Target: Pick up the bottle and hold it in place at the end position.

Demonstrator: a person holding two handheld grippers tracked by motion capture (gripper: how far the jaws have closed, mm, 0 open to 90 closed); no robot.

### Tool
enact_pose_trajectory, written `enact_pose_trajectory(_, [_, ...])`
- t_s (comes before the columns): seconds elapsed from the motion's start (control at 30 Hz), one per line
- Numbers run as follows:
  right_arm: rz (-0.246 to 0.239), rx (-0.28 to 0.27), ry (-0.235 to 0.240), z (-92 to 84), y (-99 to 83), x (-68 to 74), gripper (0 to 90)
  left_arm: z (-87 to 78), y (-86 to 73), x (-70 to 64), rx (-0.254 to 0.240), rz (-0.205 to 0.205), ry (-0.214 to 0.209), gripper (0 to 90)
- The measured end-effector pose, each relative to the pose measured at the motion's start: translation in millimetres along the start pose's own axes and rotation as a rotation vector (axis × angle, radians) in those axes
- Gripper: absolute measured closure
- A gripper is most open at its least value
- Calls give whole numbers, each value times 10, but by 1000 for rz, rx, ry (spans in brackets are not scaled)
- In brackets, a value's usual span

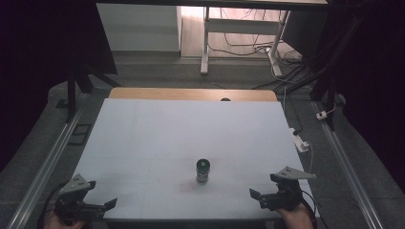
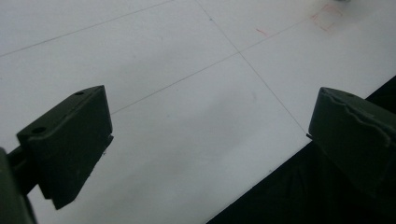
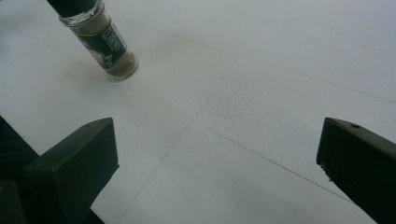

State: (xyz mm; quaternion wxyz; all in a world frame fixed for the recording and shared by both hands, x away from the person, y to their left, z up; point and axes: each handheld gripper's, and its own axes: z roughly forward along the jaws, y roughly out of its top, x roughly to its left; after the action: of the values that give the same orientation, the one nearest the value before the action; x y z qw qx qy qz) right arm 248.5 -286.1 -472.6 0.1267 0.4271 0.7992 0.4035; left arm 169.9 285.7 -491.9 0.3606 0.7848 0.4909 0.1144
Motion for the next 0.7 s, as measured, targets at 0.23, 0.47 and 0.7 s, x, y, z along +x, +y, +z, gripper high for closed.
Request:
enact_pose_trajectory(0.23, [-10,6,3,6,1,11,0,-9,-8,38,-10,-26,-24,18])
enact_pose_trajectory(0.47, [-19,16,8,14,5,17,0,8,-3,20,4,-6,-30,26])
enact_pose_trajectory(0.7, [-23,16,7,10,3,24,0,10,-1,25,4,-9,-33,24])
